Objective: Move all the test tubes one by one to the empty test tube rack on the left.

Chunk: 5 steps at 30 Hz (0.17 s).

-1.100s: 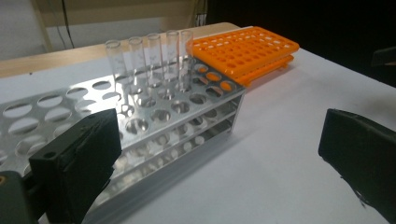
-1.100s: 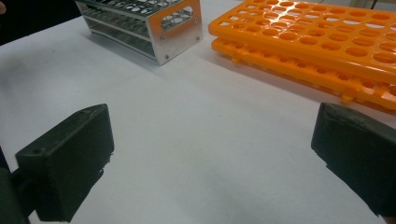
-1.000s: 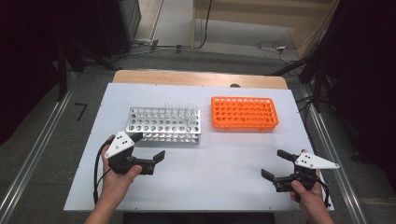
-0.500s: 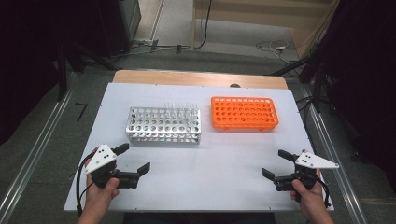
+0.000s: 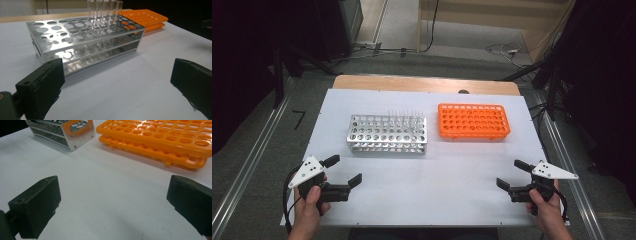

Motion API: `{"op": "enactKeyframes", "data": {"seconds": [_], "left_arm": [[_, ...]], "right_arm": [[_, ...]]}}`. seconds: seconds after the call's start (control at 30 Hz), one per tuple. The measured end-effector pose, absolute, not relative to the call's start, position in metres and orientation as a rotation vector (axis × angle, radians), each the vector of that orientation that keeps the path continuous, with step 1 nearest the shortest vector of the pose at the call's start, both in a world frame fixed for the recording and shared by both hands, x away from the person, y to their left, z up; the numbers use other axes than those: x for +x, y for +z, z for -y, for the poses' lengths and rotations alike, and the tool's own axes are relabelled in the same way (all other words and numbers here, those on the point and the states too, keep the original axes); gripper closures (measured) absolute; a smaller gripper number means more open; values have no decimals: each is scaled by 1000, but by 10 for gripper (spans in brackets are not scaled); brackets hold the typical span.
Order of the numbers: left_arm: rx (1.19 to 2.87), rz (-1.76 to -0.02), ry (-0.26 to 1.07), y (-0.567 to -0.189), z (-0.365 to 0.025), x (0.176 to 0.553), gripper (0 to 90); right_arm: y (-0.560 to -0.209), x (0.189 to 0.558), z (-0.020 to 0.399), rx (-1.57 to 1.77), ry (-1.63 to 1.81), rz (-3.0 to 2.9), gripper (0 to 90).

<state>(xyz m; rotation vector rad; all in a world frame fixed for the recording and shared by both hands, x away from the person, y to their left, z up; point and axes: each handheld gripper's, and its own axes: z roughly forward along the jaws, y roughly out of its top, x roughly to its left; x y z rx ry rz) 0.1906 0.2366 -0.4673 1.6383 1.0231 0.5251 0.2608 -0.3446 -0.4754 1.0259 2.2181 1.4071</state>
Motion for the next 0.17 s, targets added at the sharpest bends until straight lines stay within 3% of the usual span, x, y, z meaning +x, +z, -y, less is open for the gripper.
{"op": "enactKeyframes", "data": {"seconds": [0.17], "left_arm": [[1636,-1032,534,-468,-238,190,0]], "right_arm": [[-476,261,344,1030,1404,-2220,0]]}}
